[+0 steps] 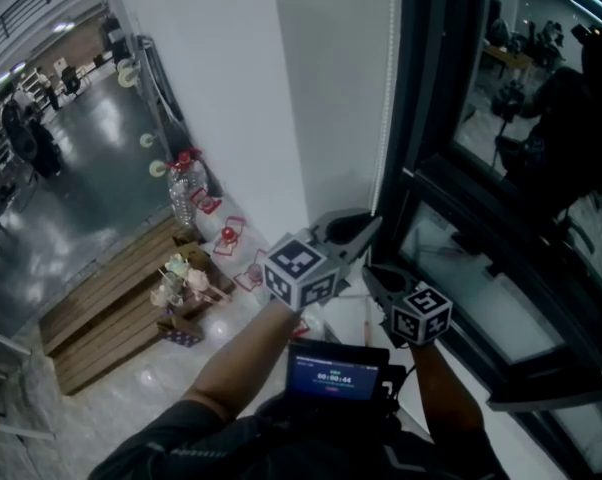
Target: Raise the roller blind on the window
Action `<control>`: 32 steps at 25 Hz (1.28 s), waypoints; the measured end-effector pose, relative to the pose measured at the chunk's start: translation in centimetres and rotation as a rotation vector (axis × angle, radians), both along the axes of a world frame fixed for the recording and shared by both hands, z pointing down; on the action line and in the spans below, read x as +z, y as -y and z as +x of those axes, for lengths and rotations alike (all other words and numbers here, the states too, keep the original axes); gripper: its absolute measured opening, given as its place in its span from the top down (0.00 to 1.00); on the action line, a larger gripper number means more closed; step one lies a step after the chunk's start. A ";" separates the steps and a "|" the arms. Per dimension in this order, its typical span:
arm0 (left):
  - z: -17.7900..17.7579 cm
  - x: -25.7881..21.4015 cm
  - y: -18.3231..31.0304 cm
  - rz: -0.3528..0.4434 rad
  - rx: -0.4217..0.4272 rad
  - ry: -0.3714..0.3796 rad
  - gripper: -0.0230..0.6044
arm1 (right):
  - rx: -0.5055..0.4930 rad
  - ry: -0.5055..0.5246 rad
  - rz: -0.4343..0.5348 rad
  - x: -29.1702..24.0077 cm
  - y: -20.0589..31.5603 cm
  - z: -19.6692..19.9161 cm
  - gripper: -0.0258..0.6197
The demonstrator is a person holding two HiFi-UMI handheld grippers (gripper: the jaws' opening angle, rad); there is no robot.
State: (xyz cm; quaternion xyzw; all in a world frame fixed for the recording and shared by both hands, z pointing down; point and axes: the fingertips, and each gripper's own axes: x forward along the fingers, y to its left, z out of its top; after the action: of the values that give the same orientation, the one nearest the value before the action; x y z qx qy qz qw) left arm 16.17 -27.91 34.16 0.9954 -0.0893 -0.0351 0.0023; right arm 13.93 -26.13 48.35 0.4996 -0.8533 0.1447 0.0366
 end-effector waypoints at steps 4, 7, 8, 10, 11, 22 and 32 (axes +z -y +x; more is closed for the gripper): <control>-0.2 1.5 0.0 -0.028 0.007 0.011 0.94 | 0.021 -0.081 -0.046 1.1 -0.3 0.5 0.93; -0.1 1.5 0.0 -0.025 0.009 0.014 0.94 | 0.025 -0.126 -0.046 0.1 -0.2 1.3 0.88; -0.1 1.4 0.0 -0.026 0.011 0.009 0.94 | 0.014 -0.142 -0.043 -0.4 -0.2 1.4 0.88; 0.0 1.3 -0.2 -0.058 0.034 -0.004 0.94 | -0.014 -0.173 -0.030 -1.8 -0.6 1.7 0.84; 0.1 1.2 -0.4 -0.078 0.052 -0.009 0.94 | -0.027 -0.188 -0.019 -2.6 -0.8 1.9 0.81; 0.2 1.3 -0.3 -0.069 0.057 -0.006 0.94 | -0.104 -0.086 0.260 -17.2 -1.4 2.4 0.76; 0.0 1.4 -1.1 -0.059 0.062 -0.001 0.94 | -0.075 -0.053 0.428 -25.7 0.8 2.0 0.76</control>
State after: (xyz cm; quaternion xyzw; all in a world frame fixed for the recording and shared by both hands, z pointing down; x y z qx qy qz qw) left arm 16.16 -26.82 35.55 0.9971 -0.0592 -0.0331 0.0330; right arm 15.94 -26.94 22.69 0.4676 -0.8812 -0.0542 -0.0426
